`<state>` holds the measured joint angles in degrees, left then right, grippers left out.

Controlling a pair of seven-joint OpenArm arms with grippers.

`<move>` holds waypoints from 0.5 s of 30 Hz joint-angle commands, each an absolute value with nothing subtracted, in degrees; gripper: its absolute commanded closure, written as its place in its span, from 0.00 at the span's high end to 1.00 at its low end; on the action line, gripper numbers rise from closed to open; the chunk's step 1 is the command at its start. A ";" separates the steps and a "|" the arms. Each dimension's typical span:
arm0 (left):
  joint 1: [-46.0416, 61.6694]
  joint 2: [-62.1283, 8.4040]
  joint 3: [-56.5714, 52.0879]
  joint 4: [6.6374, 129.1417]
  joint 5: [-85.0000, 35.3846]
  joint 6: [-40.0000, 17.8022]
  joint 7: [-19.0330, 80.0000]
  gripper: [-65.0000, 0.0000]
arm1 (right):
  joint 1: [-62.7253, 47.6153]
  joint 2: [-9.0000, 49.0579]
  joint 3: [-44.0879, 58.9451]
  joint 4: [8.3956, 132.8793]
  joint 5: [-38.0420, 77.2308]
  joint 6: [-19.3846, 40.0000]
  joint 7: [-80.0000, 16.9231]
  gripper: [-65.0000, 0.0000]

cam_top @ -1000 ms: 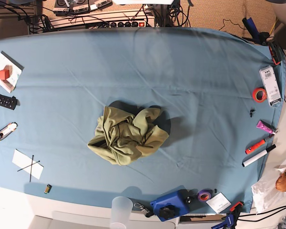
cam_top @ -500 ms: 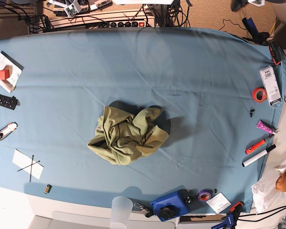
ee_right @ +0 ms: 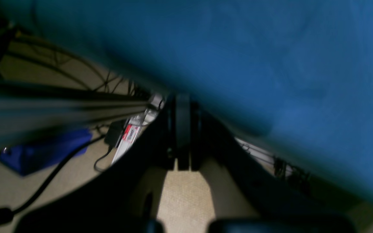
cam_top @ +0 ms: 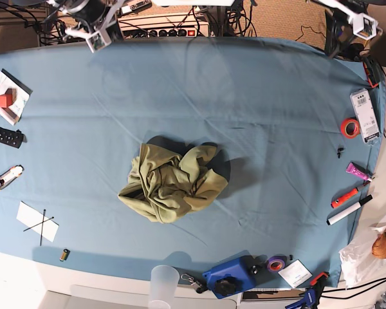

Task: Layout the t-shirt on the table in an organized manner, then fold the t-shirt properly
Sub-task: 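Lower the right gripper onto the crumpled olive t-shirt and grasp it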

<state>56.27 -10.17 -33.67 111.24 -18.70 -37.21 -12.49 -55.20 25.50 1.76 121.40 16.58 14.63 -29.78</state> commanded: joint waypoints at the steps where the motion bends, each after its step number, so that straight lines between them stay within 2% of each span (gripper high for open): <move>1: 56.10 -10.50 -34.00 112.05 -19.75 -37.56 -14.00 0.00 | -54.81 25.87 1.96 122.37 17.06 14.52 -28.73 0.00; 15: 46.68 -10.52 -33.98 112.05 -19.75 -37.56 -13.98 0.00 | -46.30 25.87 1.96 122.43 17.08 14.50 -28.49 0.00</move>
